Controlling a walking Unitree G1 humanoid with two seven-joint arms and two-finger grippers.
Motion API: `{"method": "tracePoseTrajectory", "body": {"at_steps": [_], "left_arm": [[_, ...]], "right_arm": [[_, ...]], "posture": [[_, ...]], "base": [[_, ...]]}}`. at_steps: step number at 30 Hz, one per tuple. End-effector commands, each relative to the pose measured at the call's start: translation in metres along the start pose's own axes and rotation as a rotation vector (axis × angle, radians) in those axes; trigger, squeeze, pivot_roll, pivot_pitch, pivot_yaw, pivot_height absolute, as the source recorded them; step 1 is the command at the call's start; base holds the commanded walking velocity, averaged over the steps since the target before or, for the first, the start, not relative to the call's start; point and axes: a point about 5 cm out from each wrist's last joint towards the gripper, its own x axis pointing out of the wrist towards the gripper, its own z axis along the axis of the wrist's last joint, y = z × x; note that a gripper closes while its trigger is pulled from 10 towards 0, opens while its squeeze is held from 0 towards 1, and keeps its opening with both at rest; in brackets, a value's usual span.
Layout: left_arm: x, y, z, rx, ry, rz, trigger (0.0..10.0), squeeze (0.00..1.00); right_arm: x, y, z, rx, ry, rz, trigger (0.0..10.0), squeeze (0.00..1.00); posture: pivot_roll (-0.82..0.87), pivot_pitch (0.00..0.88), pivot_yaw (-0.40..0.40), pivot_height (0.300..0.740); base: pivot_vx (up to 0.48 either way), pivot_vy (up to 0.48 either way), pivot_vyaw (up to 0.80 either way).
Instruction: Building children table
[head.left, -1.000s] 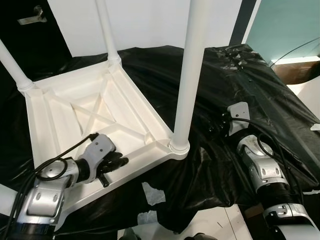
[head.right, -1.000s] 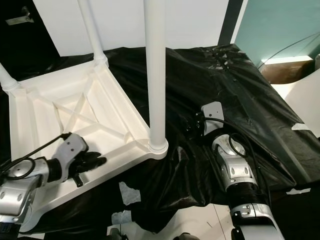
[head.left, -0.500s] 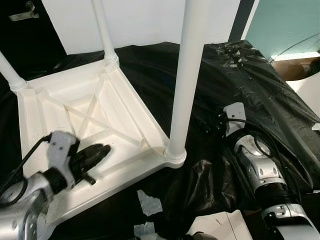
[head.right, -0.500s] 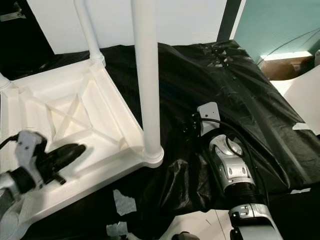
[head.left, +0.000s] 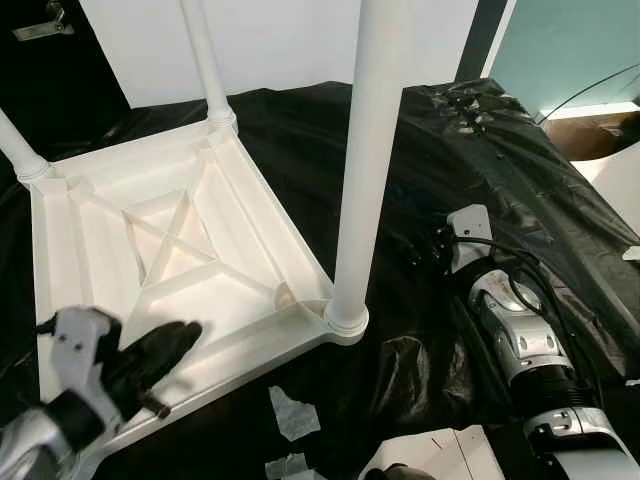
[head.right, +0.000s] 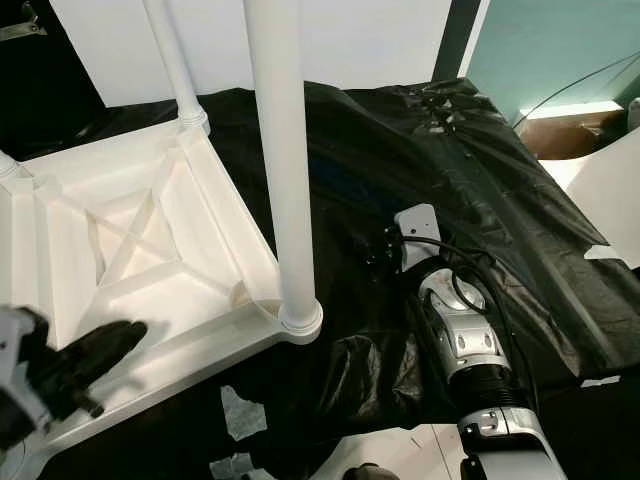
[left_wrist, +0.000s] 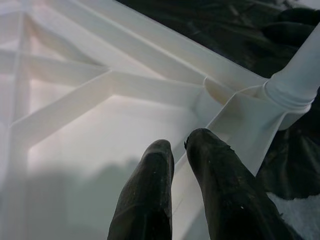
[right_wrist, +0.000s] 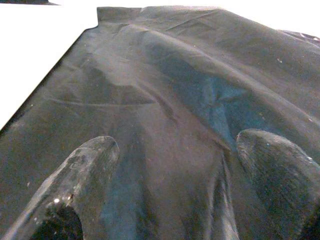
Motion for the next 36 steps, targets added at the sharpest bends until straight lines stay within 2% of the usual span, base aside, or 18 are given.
{"method": "tracePoseTrajectory", "body": {"at_steps": [1, 2, 3, 5, 8, 9, 10, 13, 14, 16, 17, 21, 24, 26, 33, 35, 36], "left_arm": [[-0.005, -0.004, 0.003, 0.013, -0.005, -0.009, 10.0, 0.0], [-0.005, -0.004, 0.003, 0.013, -0.005, -0.009, 10.0, 0.0], [-0.012, -0.006, 0.0, 0.016, 0.011, 0.001, 10.0, 0.0], [-0.012, -0.006, 0.0, 0.016, 0.011, 0.001, 10.0, 0.0], [-0.035, -0.004, -0.003, 0.013, 0.052, 0.077, 10.0, 0.0], [-0.035, -0.004, -0.003, 0.013, 0.052, 0.077, 10.0, 0.0], [-0.043, -0.003, -0.002, 0.017, 0.061, 0.112, 10.0, 0.0], [-0.045, -0.003, -0.001, 0.021, 0.064, 0.123, 10.0, 0.0], [-0.054, -0.004, -0.002, 0.017, 0.081, 0.14, 10.0, 0.0], [-0.058, -0.004, -0.003, 0.014, 0.09, 0.147, 10.0, 0.0], [-0.065, -0.007, -0.005, 0.008, 0.115, 0.155, 10.0, 0.0], [-0.068, -0.008, -0.006, 0.007, 0.126, 0.156, 10.0, 0.0], [-0.072, -0.003, -0.007, 0.015, 0.148, 0.168, 10.0, 0.0], [-0.074, 0.0, -0.007, 0.021, 0.16, 0.177, 10.0, 0.0], [-0.07, 0.006, -0.004, 0.054, 0.171, 0.163, 10.0, 0.0], [-0.064, 0.01, -0.003, 0.065, 0.173, 0.152, 10.0, 0.0], [-0.064, 0.01, -0.003, 0.065, 0.173, 0.152, 10.0, 0.0]], "right_arm": [[-0.001, 0.004, -0.003, 0.016, 0.006, 0.013, 10.0, 0.0], [-0.001, 0.004, -0.003, 0.016, 0.006, 0.013, 10.0, 0.0], [-0.001, 0.008, -0.001, 0.019, 0.001, 0.052, 10.0, 0.0], [-0.001, 0.008, -0.001, 0.019, 0.001, 0.052, 10.0, 0.0], [-0.01, 0.019, 0.006, 0.062, -0.026, 0.212, 10.0, 0.0], [-0.01, 0.019, 0.006, 0.062, -0.026, 0.212, 10.0, 0.0], [-0.016, 0.02, 0.007, 0.07, -0.022, 0.253, 10.0, 0.0], [-0.018, 0.019, 0.007, 0.071, -0.018, 0.261, 10.0, 0.0], [-0.027, 0.015, 0.006, 0.06, 0.005, 0.288, 10.0, 0.0], [-0.033, 0.014, 0.005, 0.059, 0.021, 0.31, 10.0, 0.0], [-0.043, 0.012, 0.004, 0.052, 0.053, 0.364, 10.0, 0.0], [-0.053, 0.012, 0.004, 0.054, 0.083, 0.424, 10.0, 0.0], [-0.073, 0.017, 0.006, 0.057, 0.154, 0.608, 10.0, 0.0], [-0.078, 0.018, 0.009, 0.058, 0.176, 0.674, 10.0, 0.0], [-0.081, 0.029, 0.02, 0.07, 0.175, 0.813, 10.0, 0.0], [-0.069, 0.041, 0.023, 0.075, 0.137, 0.839, 10.0, 0.0], [-0.069, 0.041, 0.023, 0.075, 0.137, 0.839, 10.0, 0.0]], "posture": [[0.13, 0.116, -0.007, 0.74], [0.13, 0.116, -0.007, 0.74], [0.13, 0.116, -0.007, 0.74], [0.13, 0.116, -0.007, 0.74], [0.14, 0.118, -0.016, 0.74], [0.14, 0.118, -0.016, 0.74], [0.15, 0.118, -0.016, 0.74], [0.15, 0.118, -0.016, 0.74], [0.14, 0.121, -0.018, 0.74], [0.14, 0.121, -0.018, 0.74], [0.14, 0.121, -0.018, 0.74], [0.15, 0.123, -0.021, 0.74], [0.15, 0.123, -0.017, 0.74], [0.15, 0.123, -0.017, 0.74], [0.14, 0.12, -0.012, 0.74], [0.14, 0.118, -0.011, 0.74], [0.14, 0.118, -0.011, 0.74]], "base": [[0.0, 0.0, 0.0], [0.0, 0.0, 0.0], [0.0, 0.0, 0.0], [0.0, 0.0, 0.0], [0.0, 0.0, 0.0], [0.0, 0.0, 0.0], [0.0, 0.0, 0.0], [0.0, 0.0, 0.0], [0.0, 0.0, 0.0], [0.0, 0.0, 0.0], [0.0, 0.0, 0.0], [0.0, 0.0, 0.0], [0.0, 0.0, 0.0], [0.0, 0.0, 0.0], [0.0, 0.0, 0.0], [0.0, 0.0, 0.0], [0.0, 0.0, 0.0]]}}
